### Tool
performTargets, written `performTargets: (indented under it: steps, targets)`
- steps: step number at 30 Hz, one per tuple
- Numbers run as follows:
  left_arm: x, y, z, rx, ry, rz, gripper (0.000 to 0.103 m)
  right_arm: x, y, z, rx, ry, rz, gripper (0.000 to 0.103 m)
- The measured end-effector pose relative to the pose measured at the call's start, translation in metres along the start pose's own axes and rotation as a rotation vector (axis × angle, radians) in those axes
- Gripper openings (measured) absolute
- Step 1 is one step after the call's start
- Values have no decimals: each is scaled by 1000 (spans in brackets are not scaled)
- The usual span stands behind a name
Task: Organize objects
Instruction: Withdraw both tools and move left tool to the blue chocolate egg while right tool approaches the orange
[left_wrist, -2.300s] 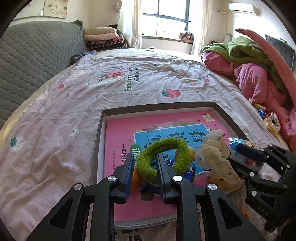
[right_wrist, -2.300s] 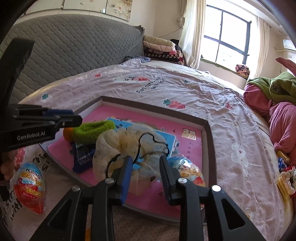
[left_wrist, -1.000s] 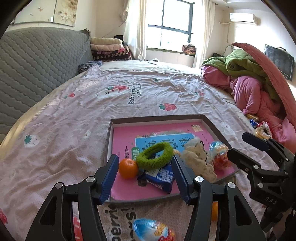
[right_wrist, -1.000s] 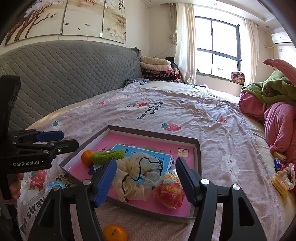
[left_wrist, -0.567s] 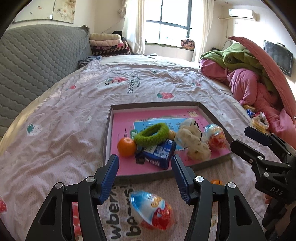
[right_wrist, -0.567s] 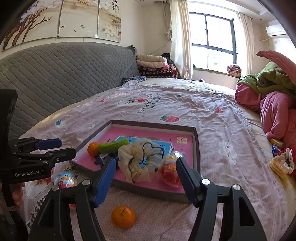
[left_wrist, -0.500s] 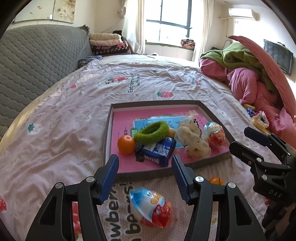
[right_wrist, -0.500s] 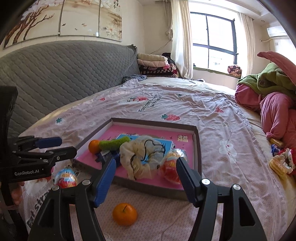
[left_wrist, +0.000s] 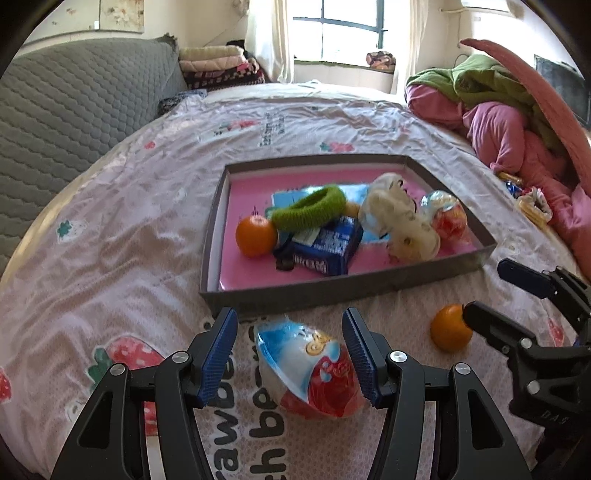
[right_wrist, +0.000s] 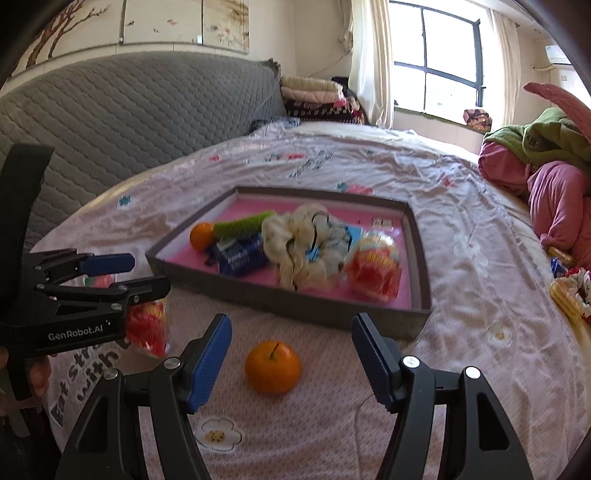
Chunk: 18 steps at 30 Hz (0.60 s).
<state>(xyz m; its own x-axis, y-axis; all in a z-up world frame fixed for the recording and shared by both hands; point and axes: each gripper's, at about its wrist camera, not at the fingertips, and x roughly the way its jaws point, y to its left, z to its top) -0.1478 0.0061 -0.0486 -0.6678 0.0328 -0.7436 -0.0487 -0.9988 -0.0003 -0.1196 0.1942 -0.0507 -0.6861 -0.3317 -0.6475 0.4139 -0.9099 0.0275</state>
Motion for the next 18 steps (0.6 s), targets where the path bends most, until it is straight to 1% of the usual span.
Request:
performTargets:
  steps: [6,9,13,18]
  targets:
    - [-1,0,-6,1,11,-5,61,12,5,-10,-25,46,-22,67]
    - [-1,2,-9,-2,18,-7,65,17,4,-12,-21,66,-21,67]
    - [-3,4,-14,-9,22,-12,66,21,6,-15,-30,80,-22,67]
    - [-4,9,-18,-40,39,-42,68,25,11,-17,-51,93,-21,67]
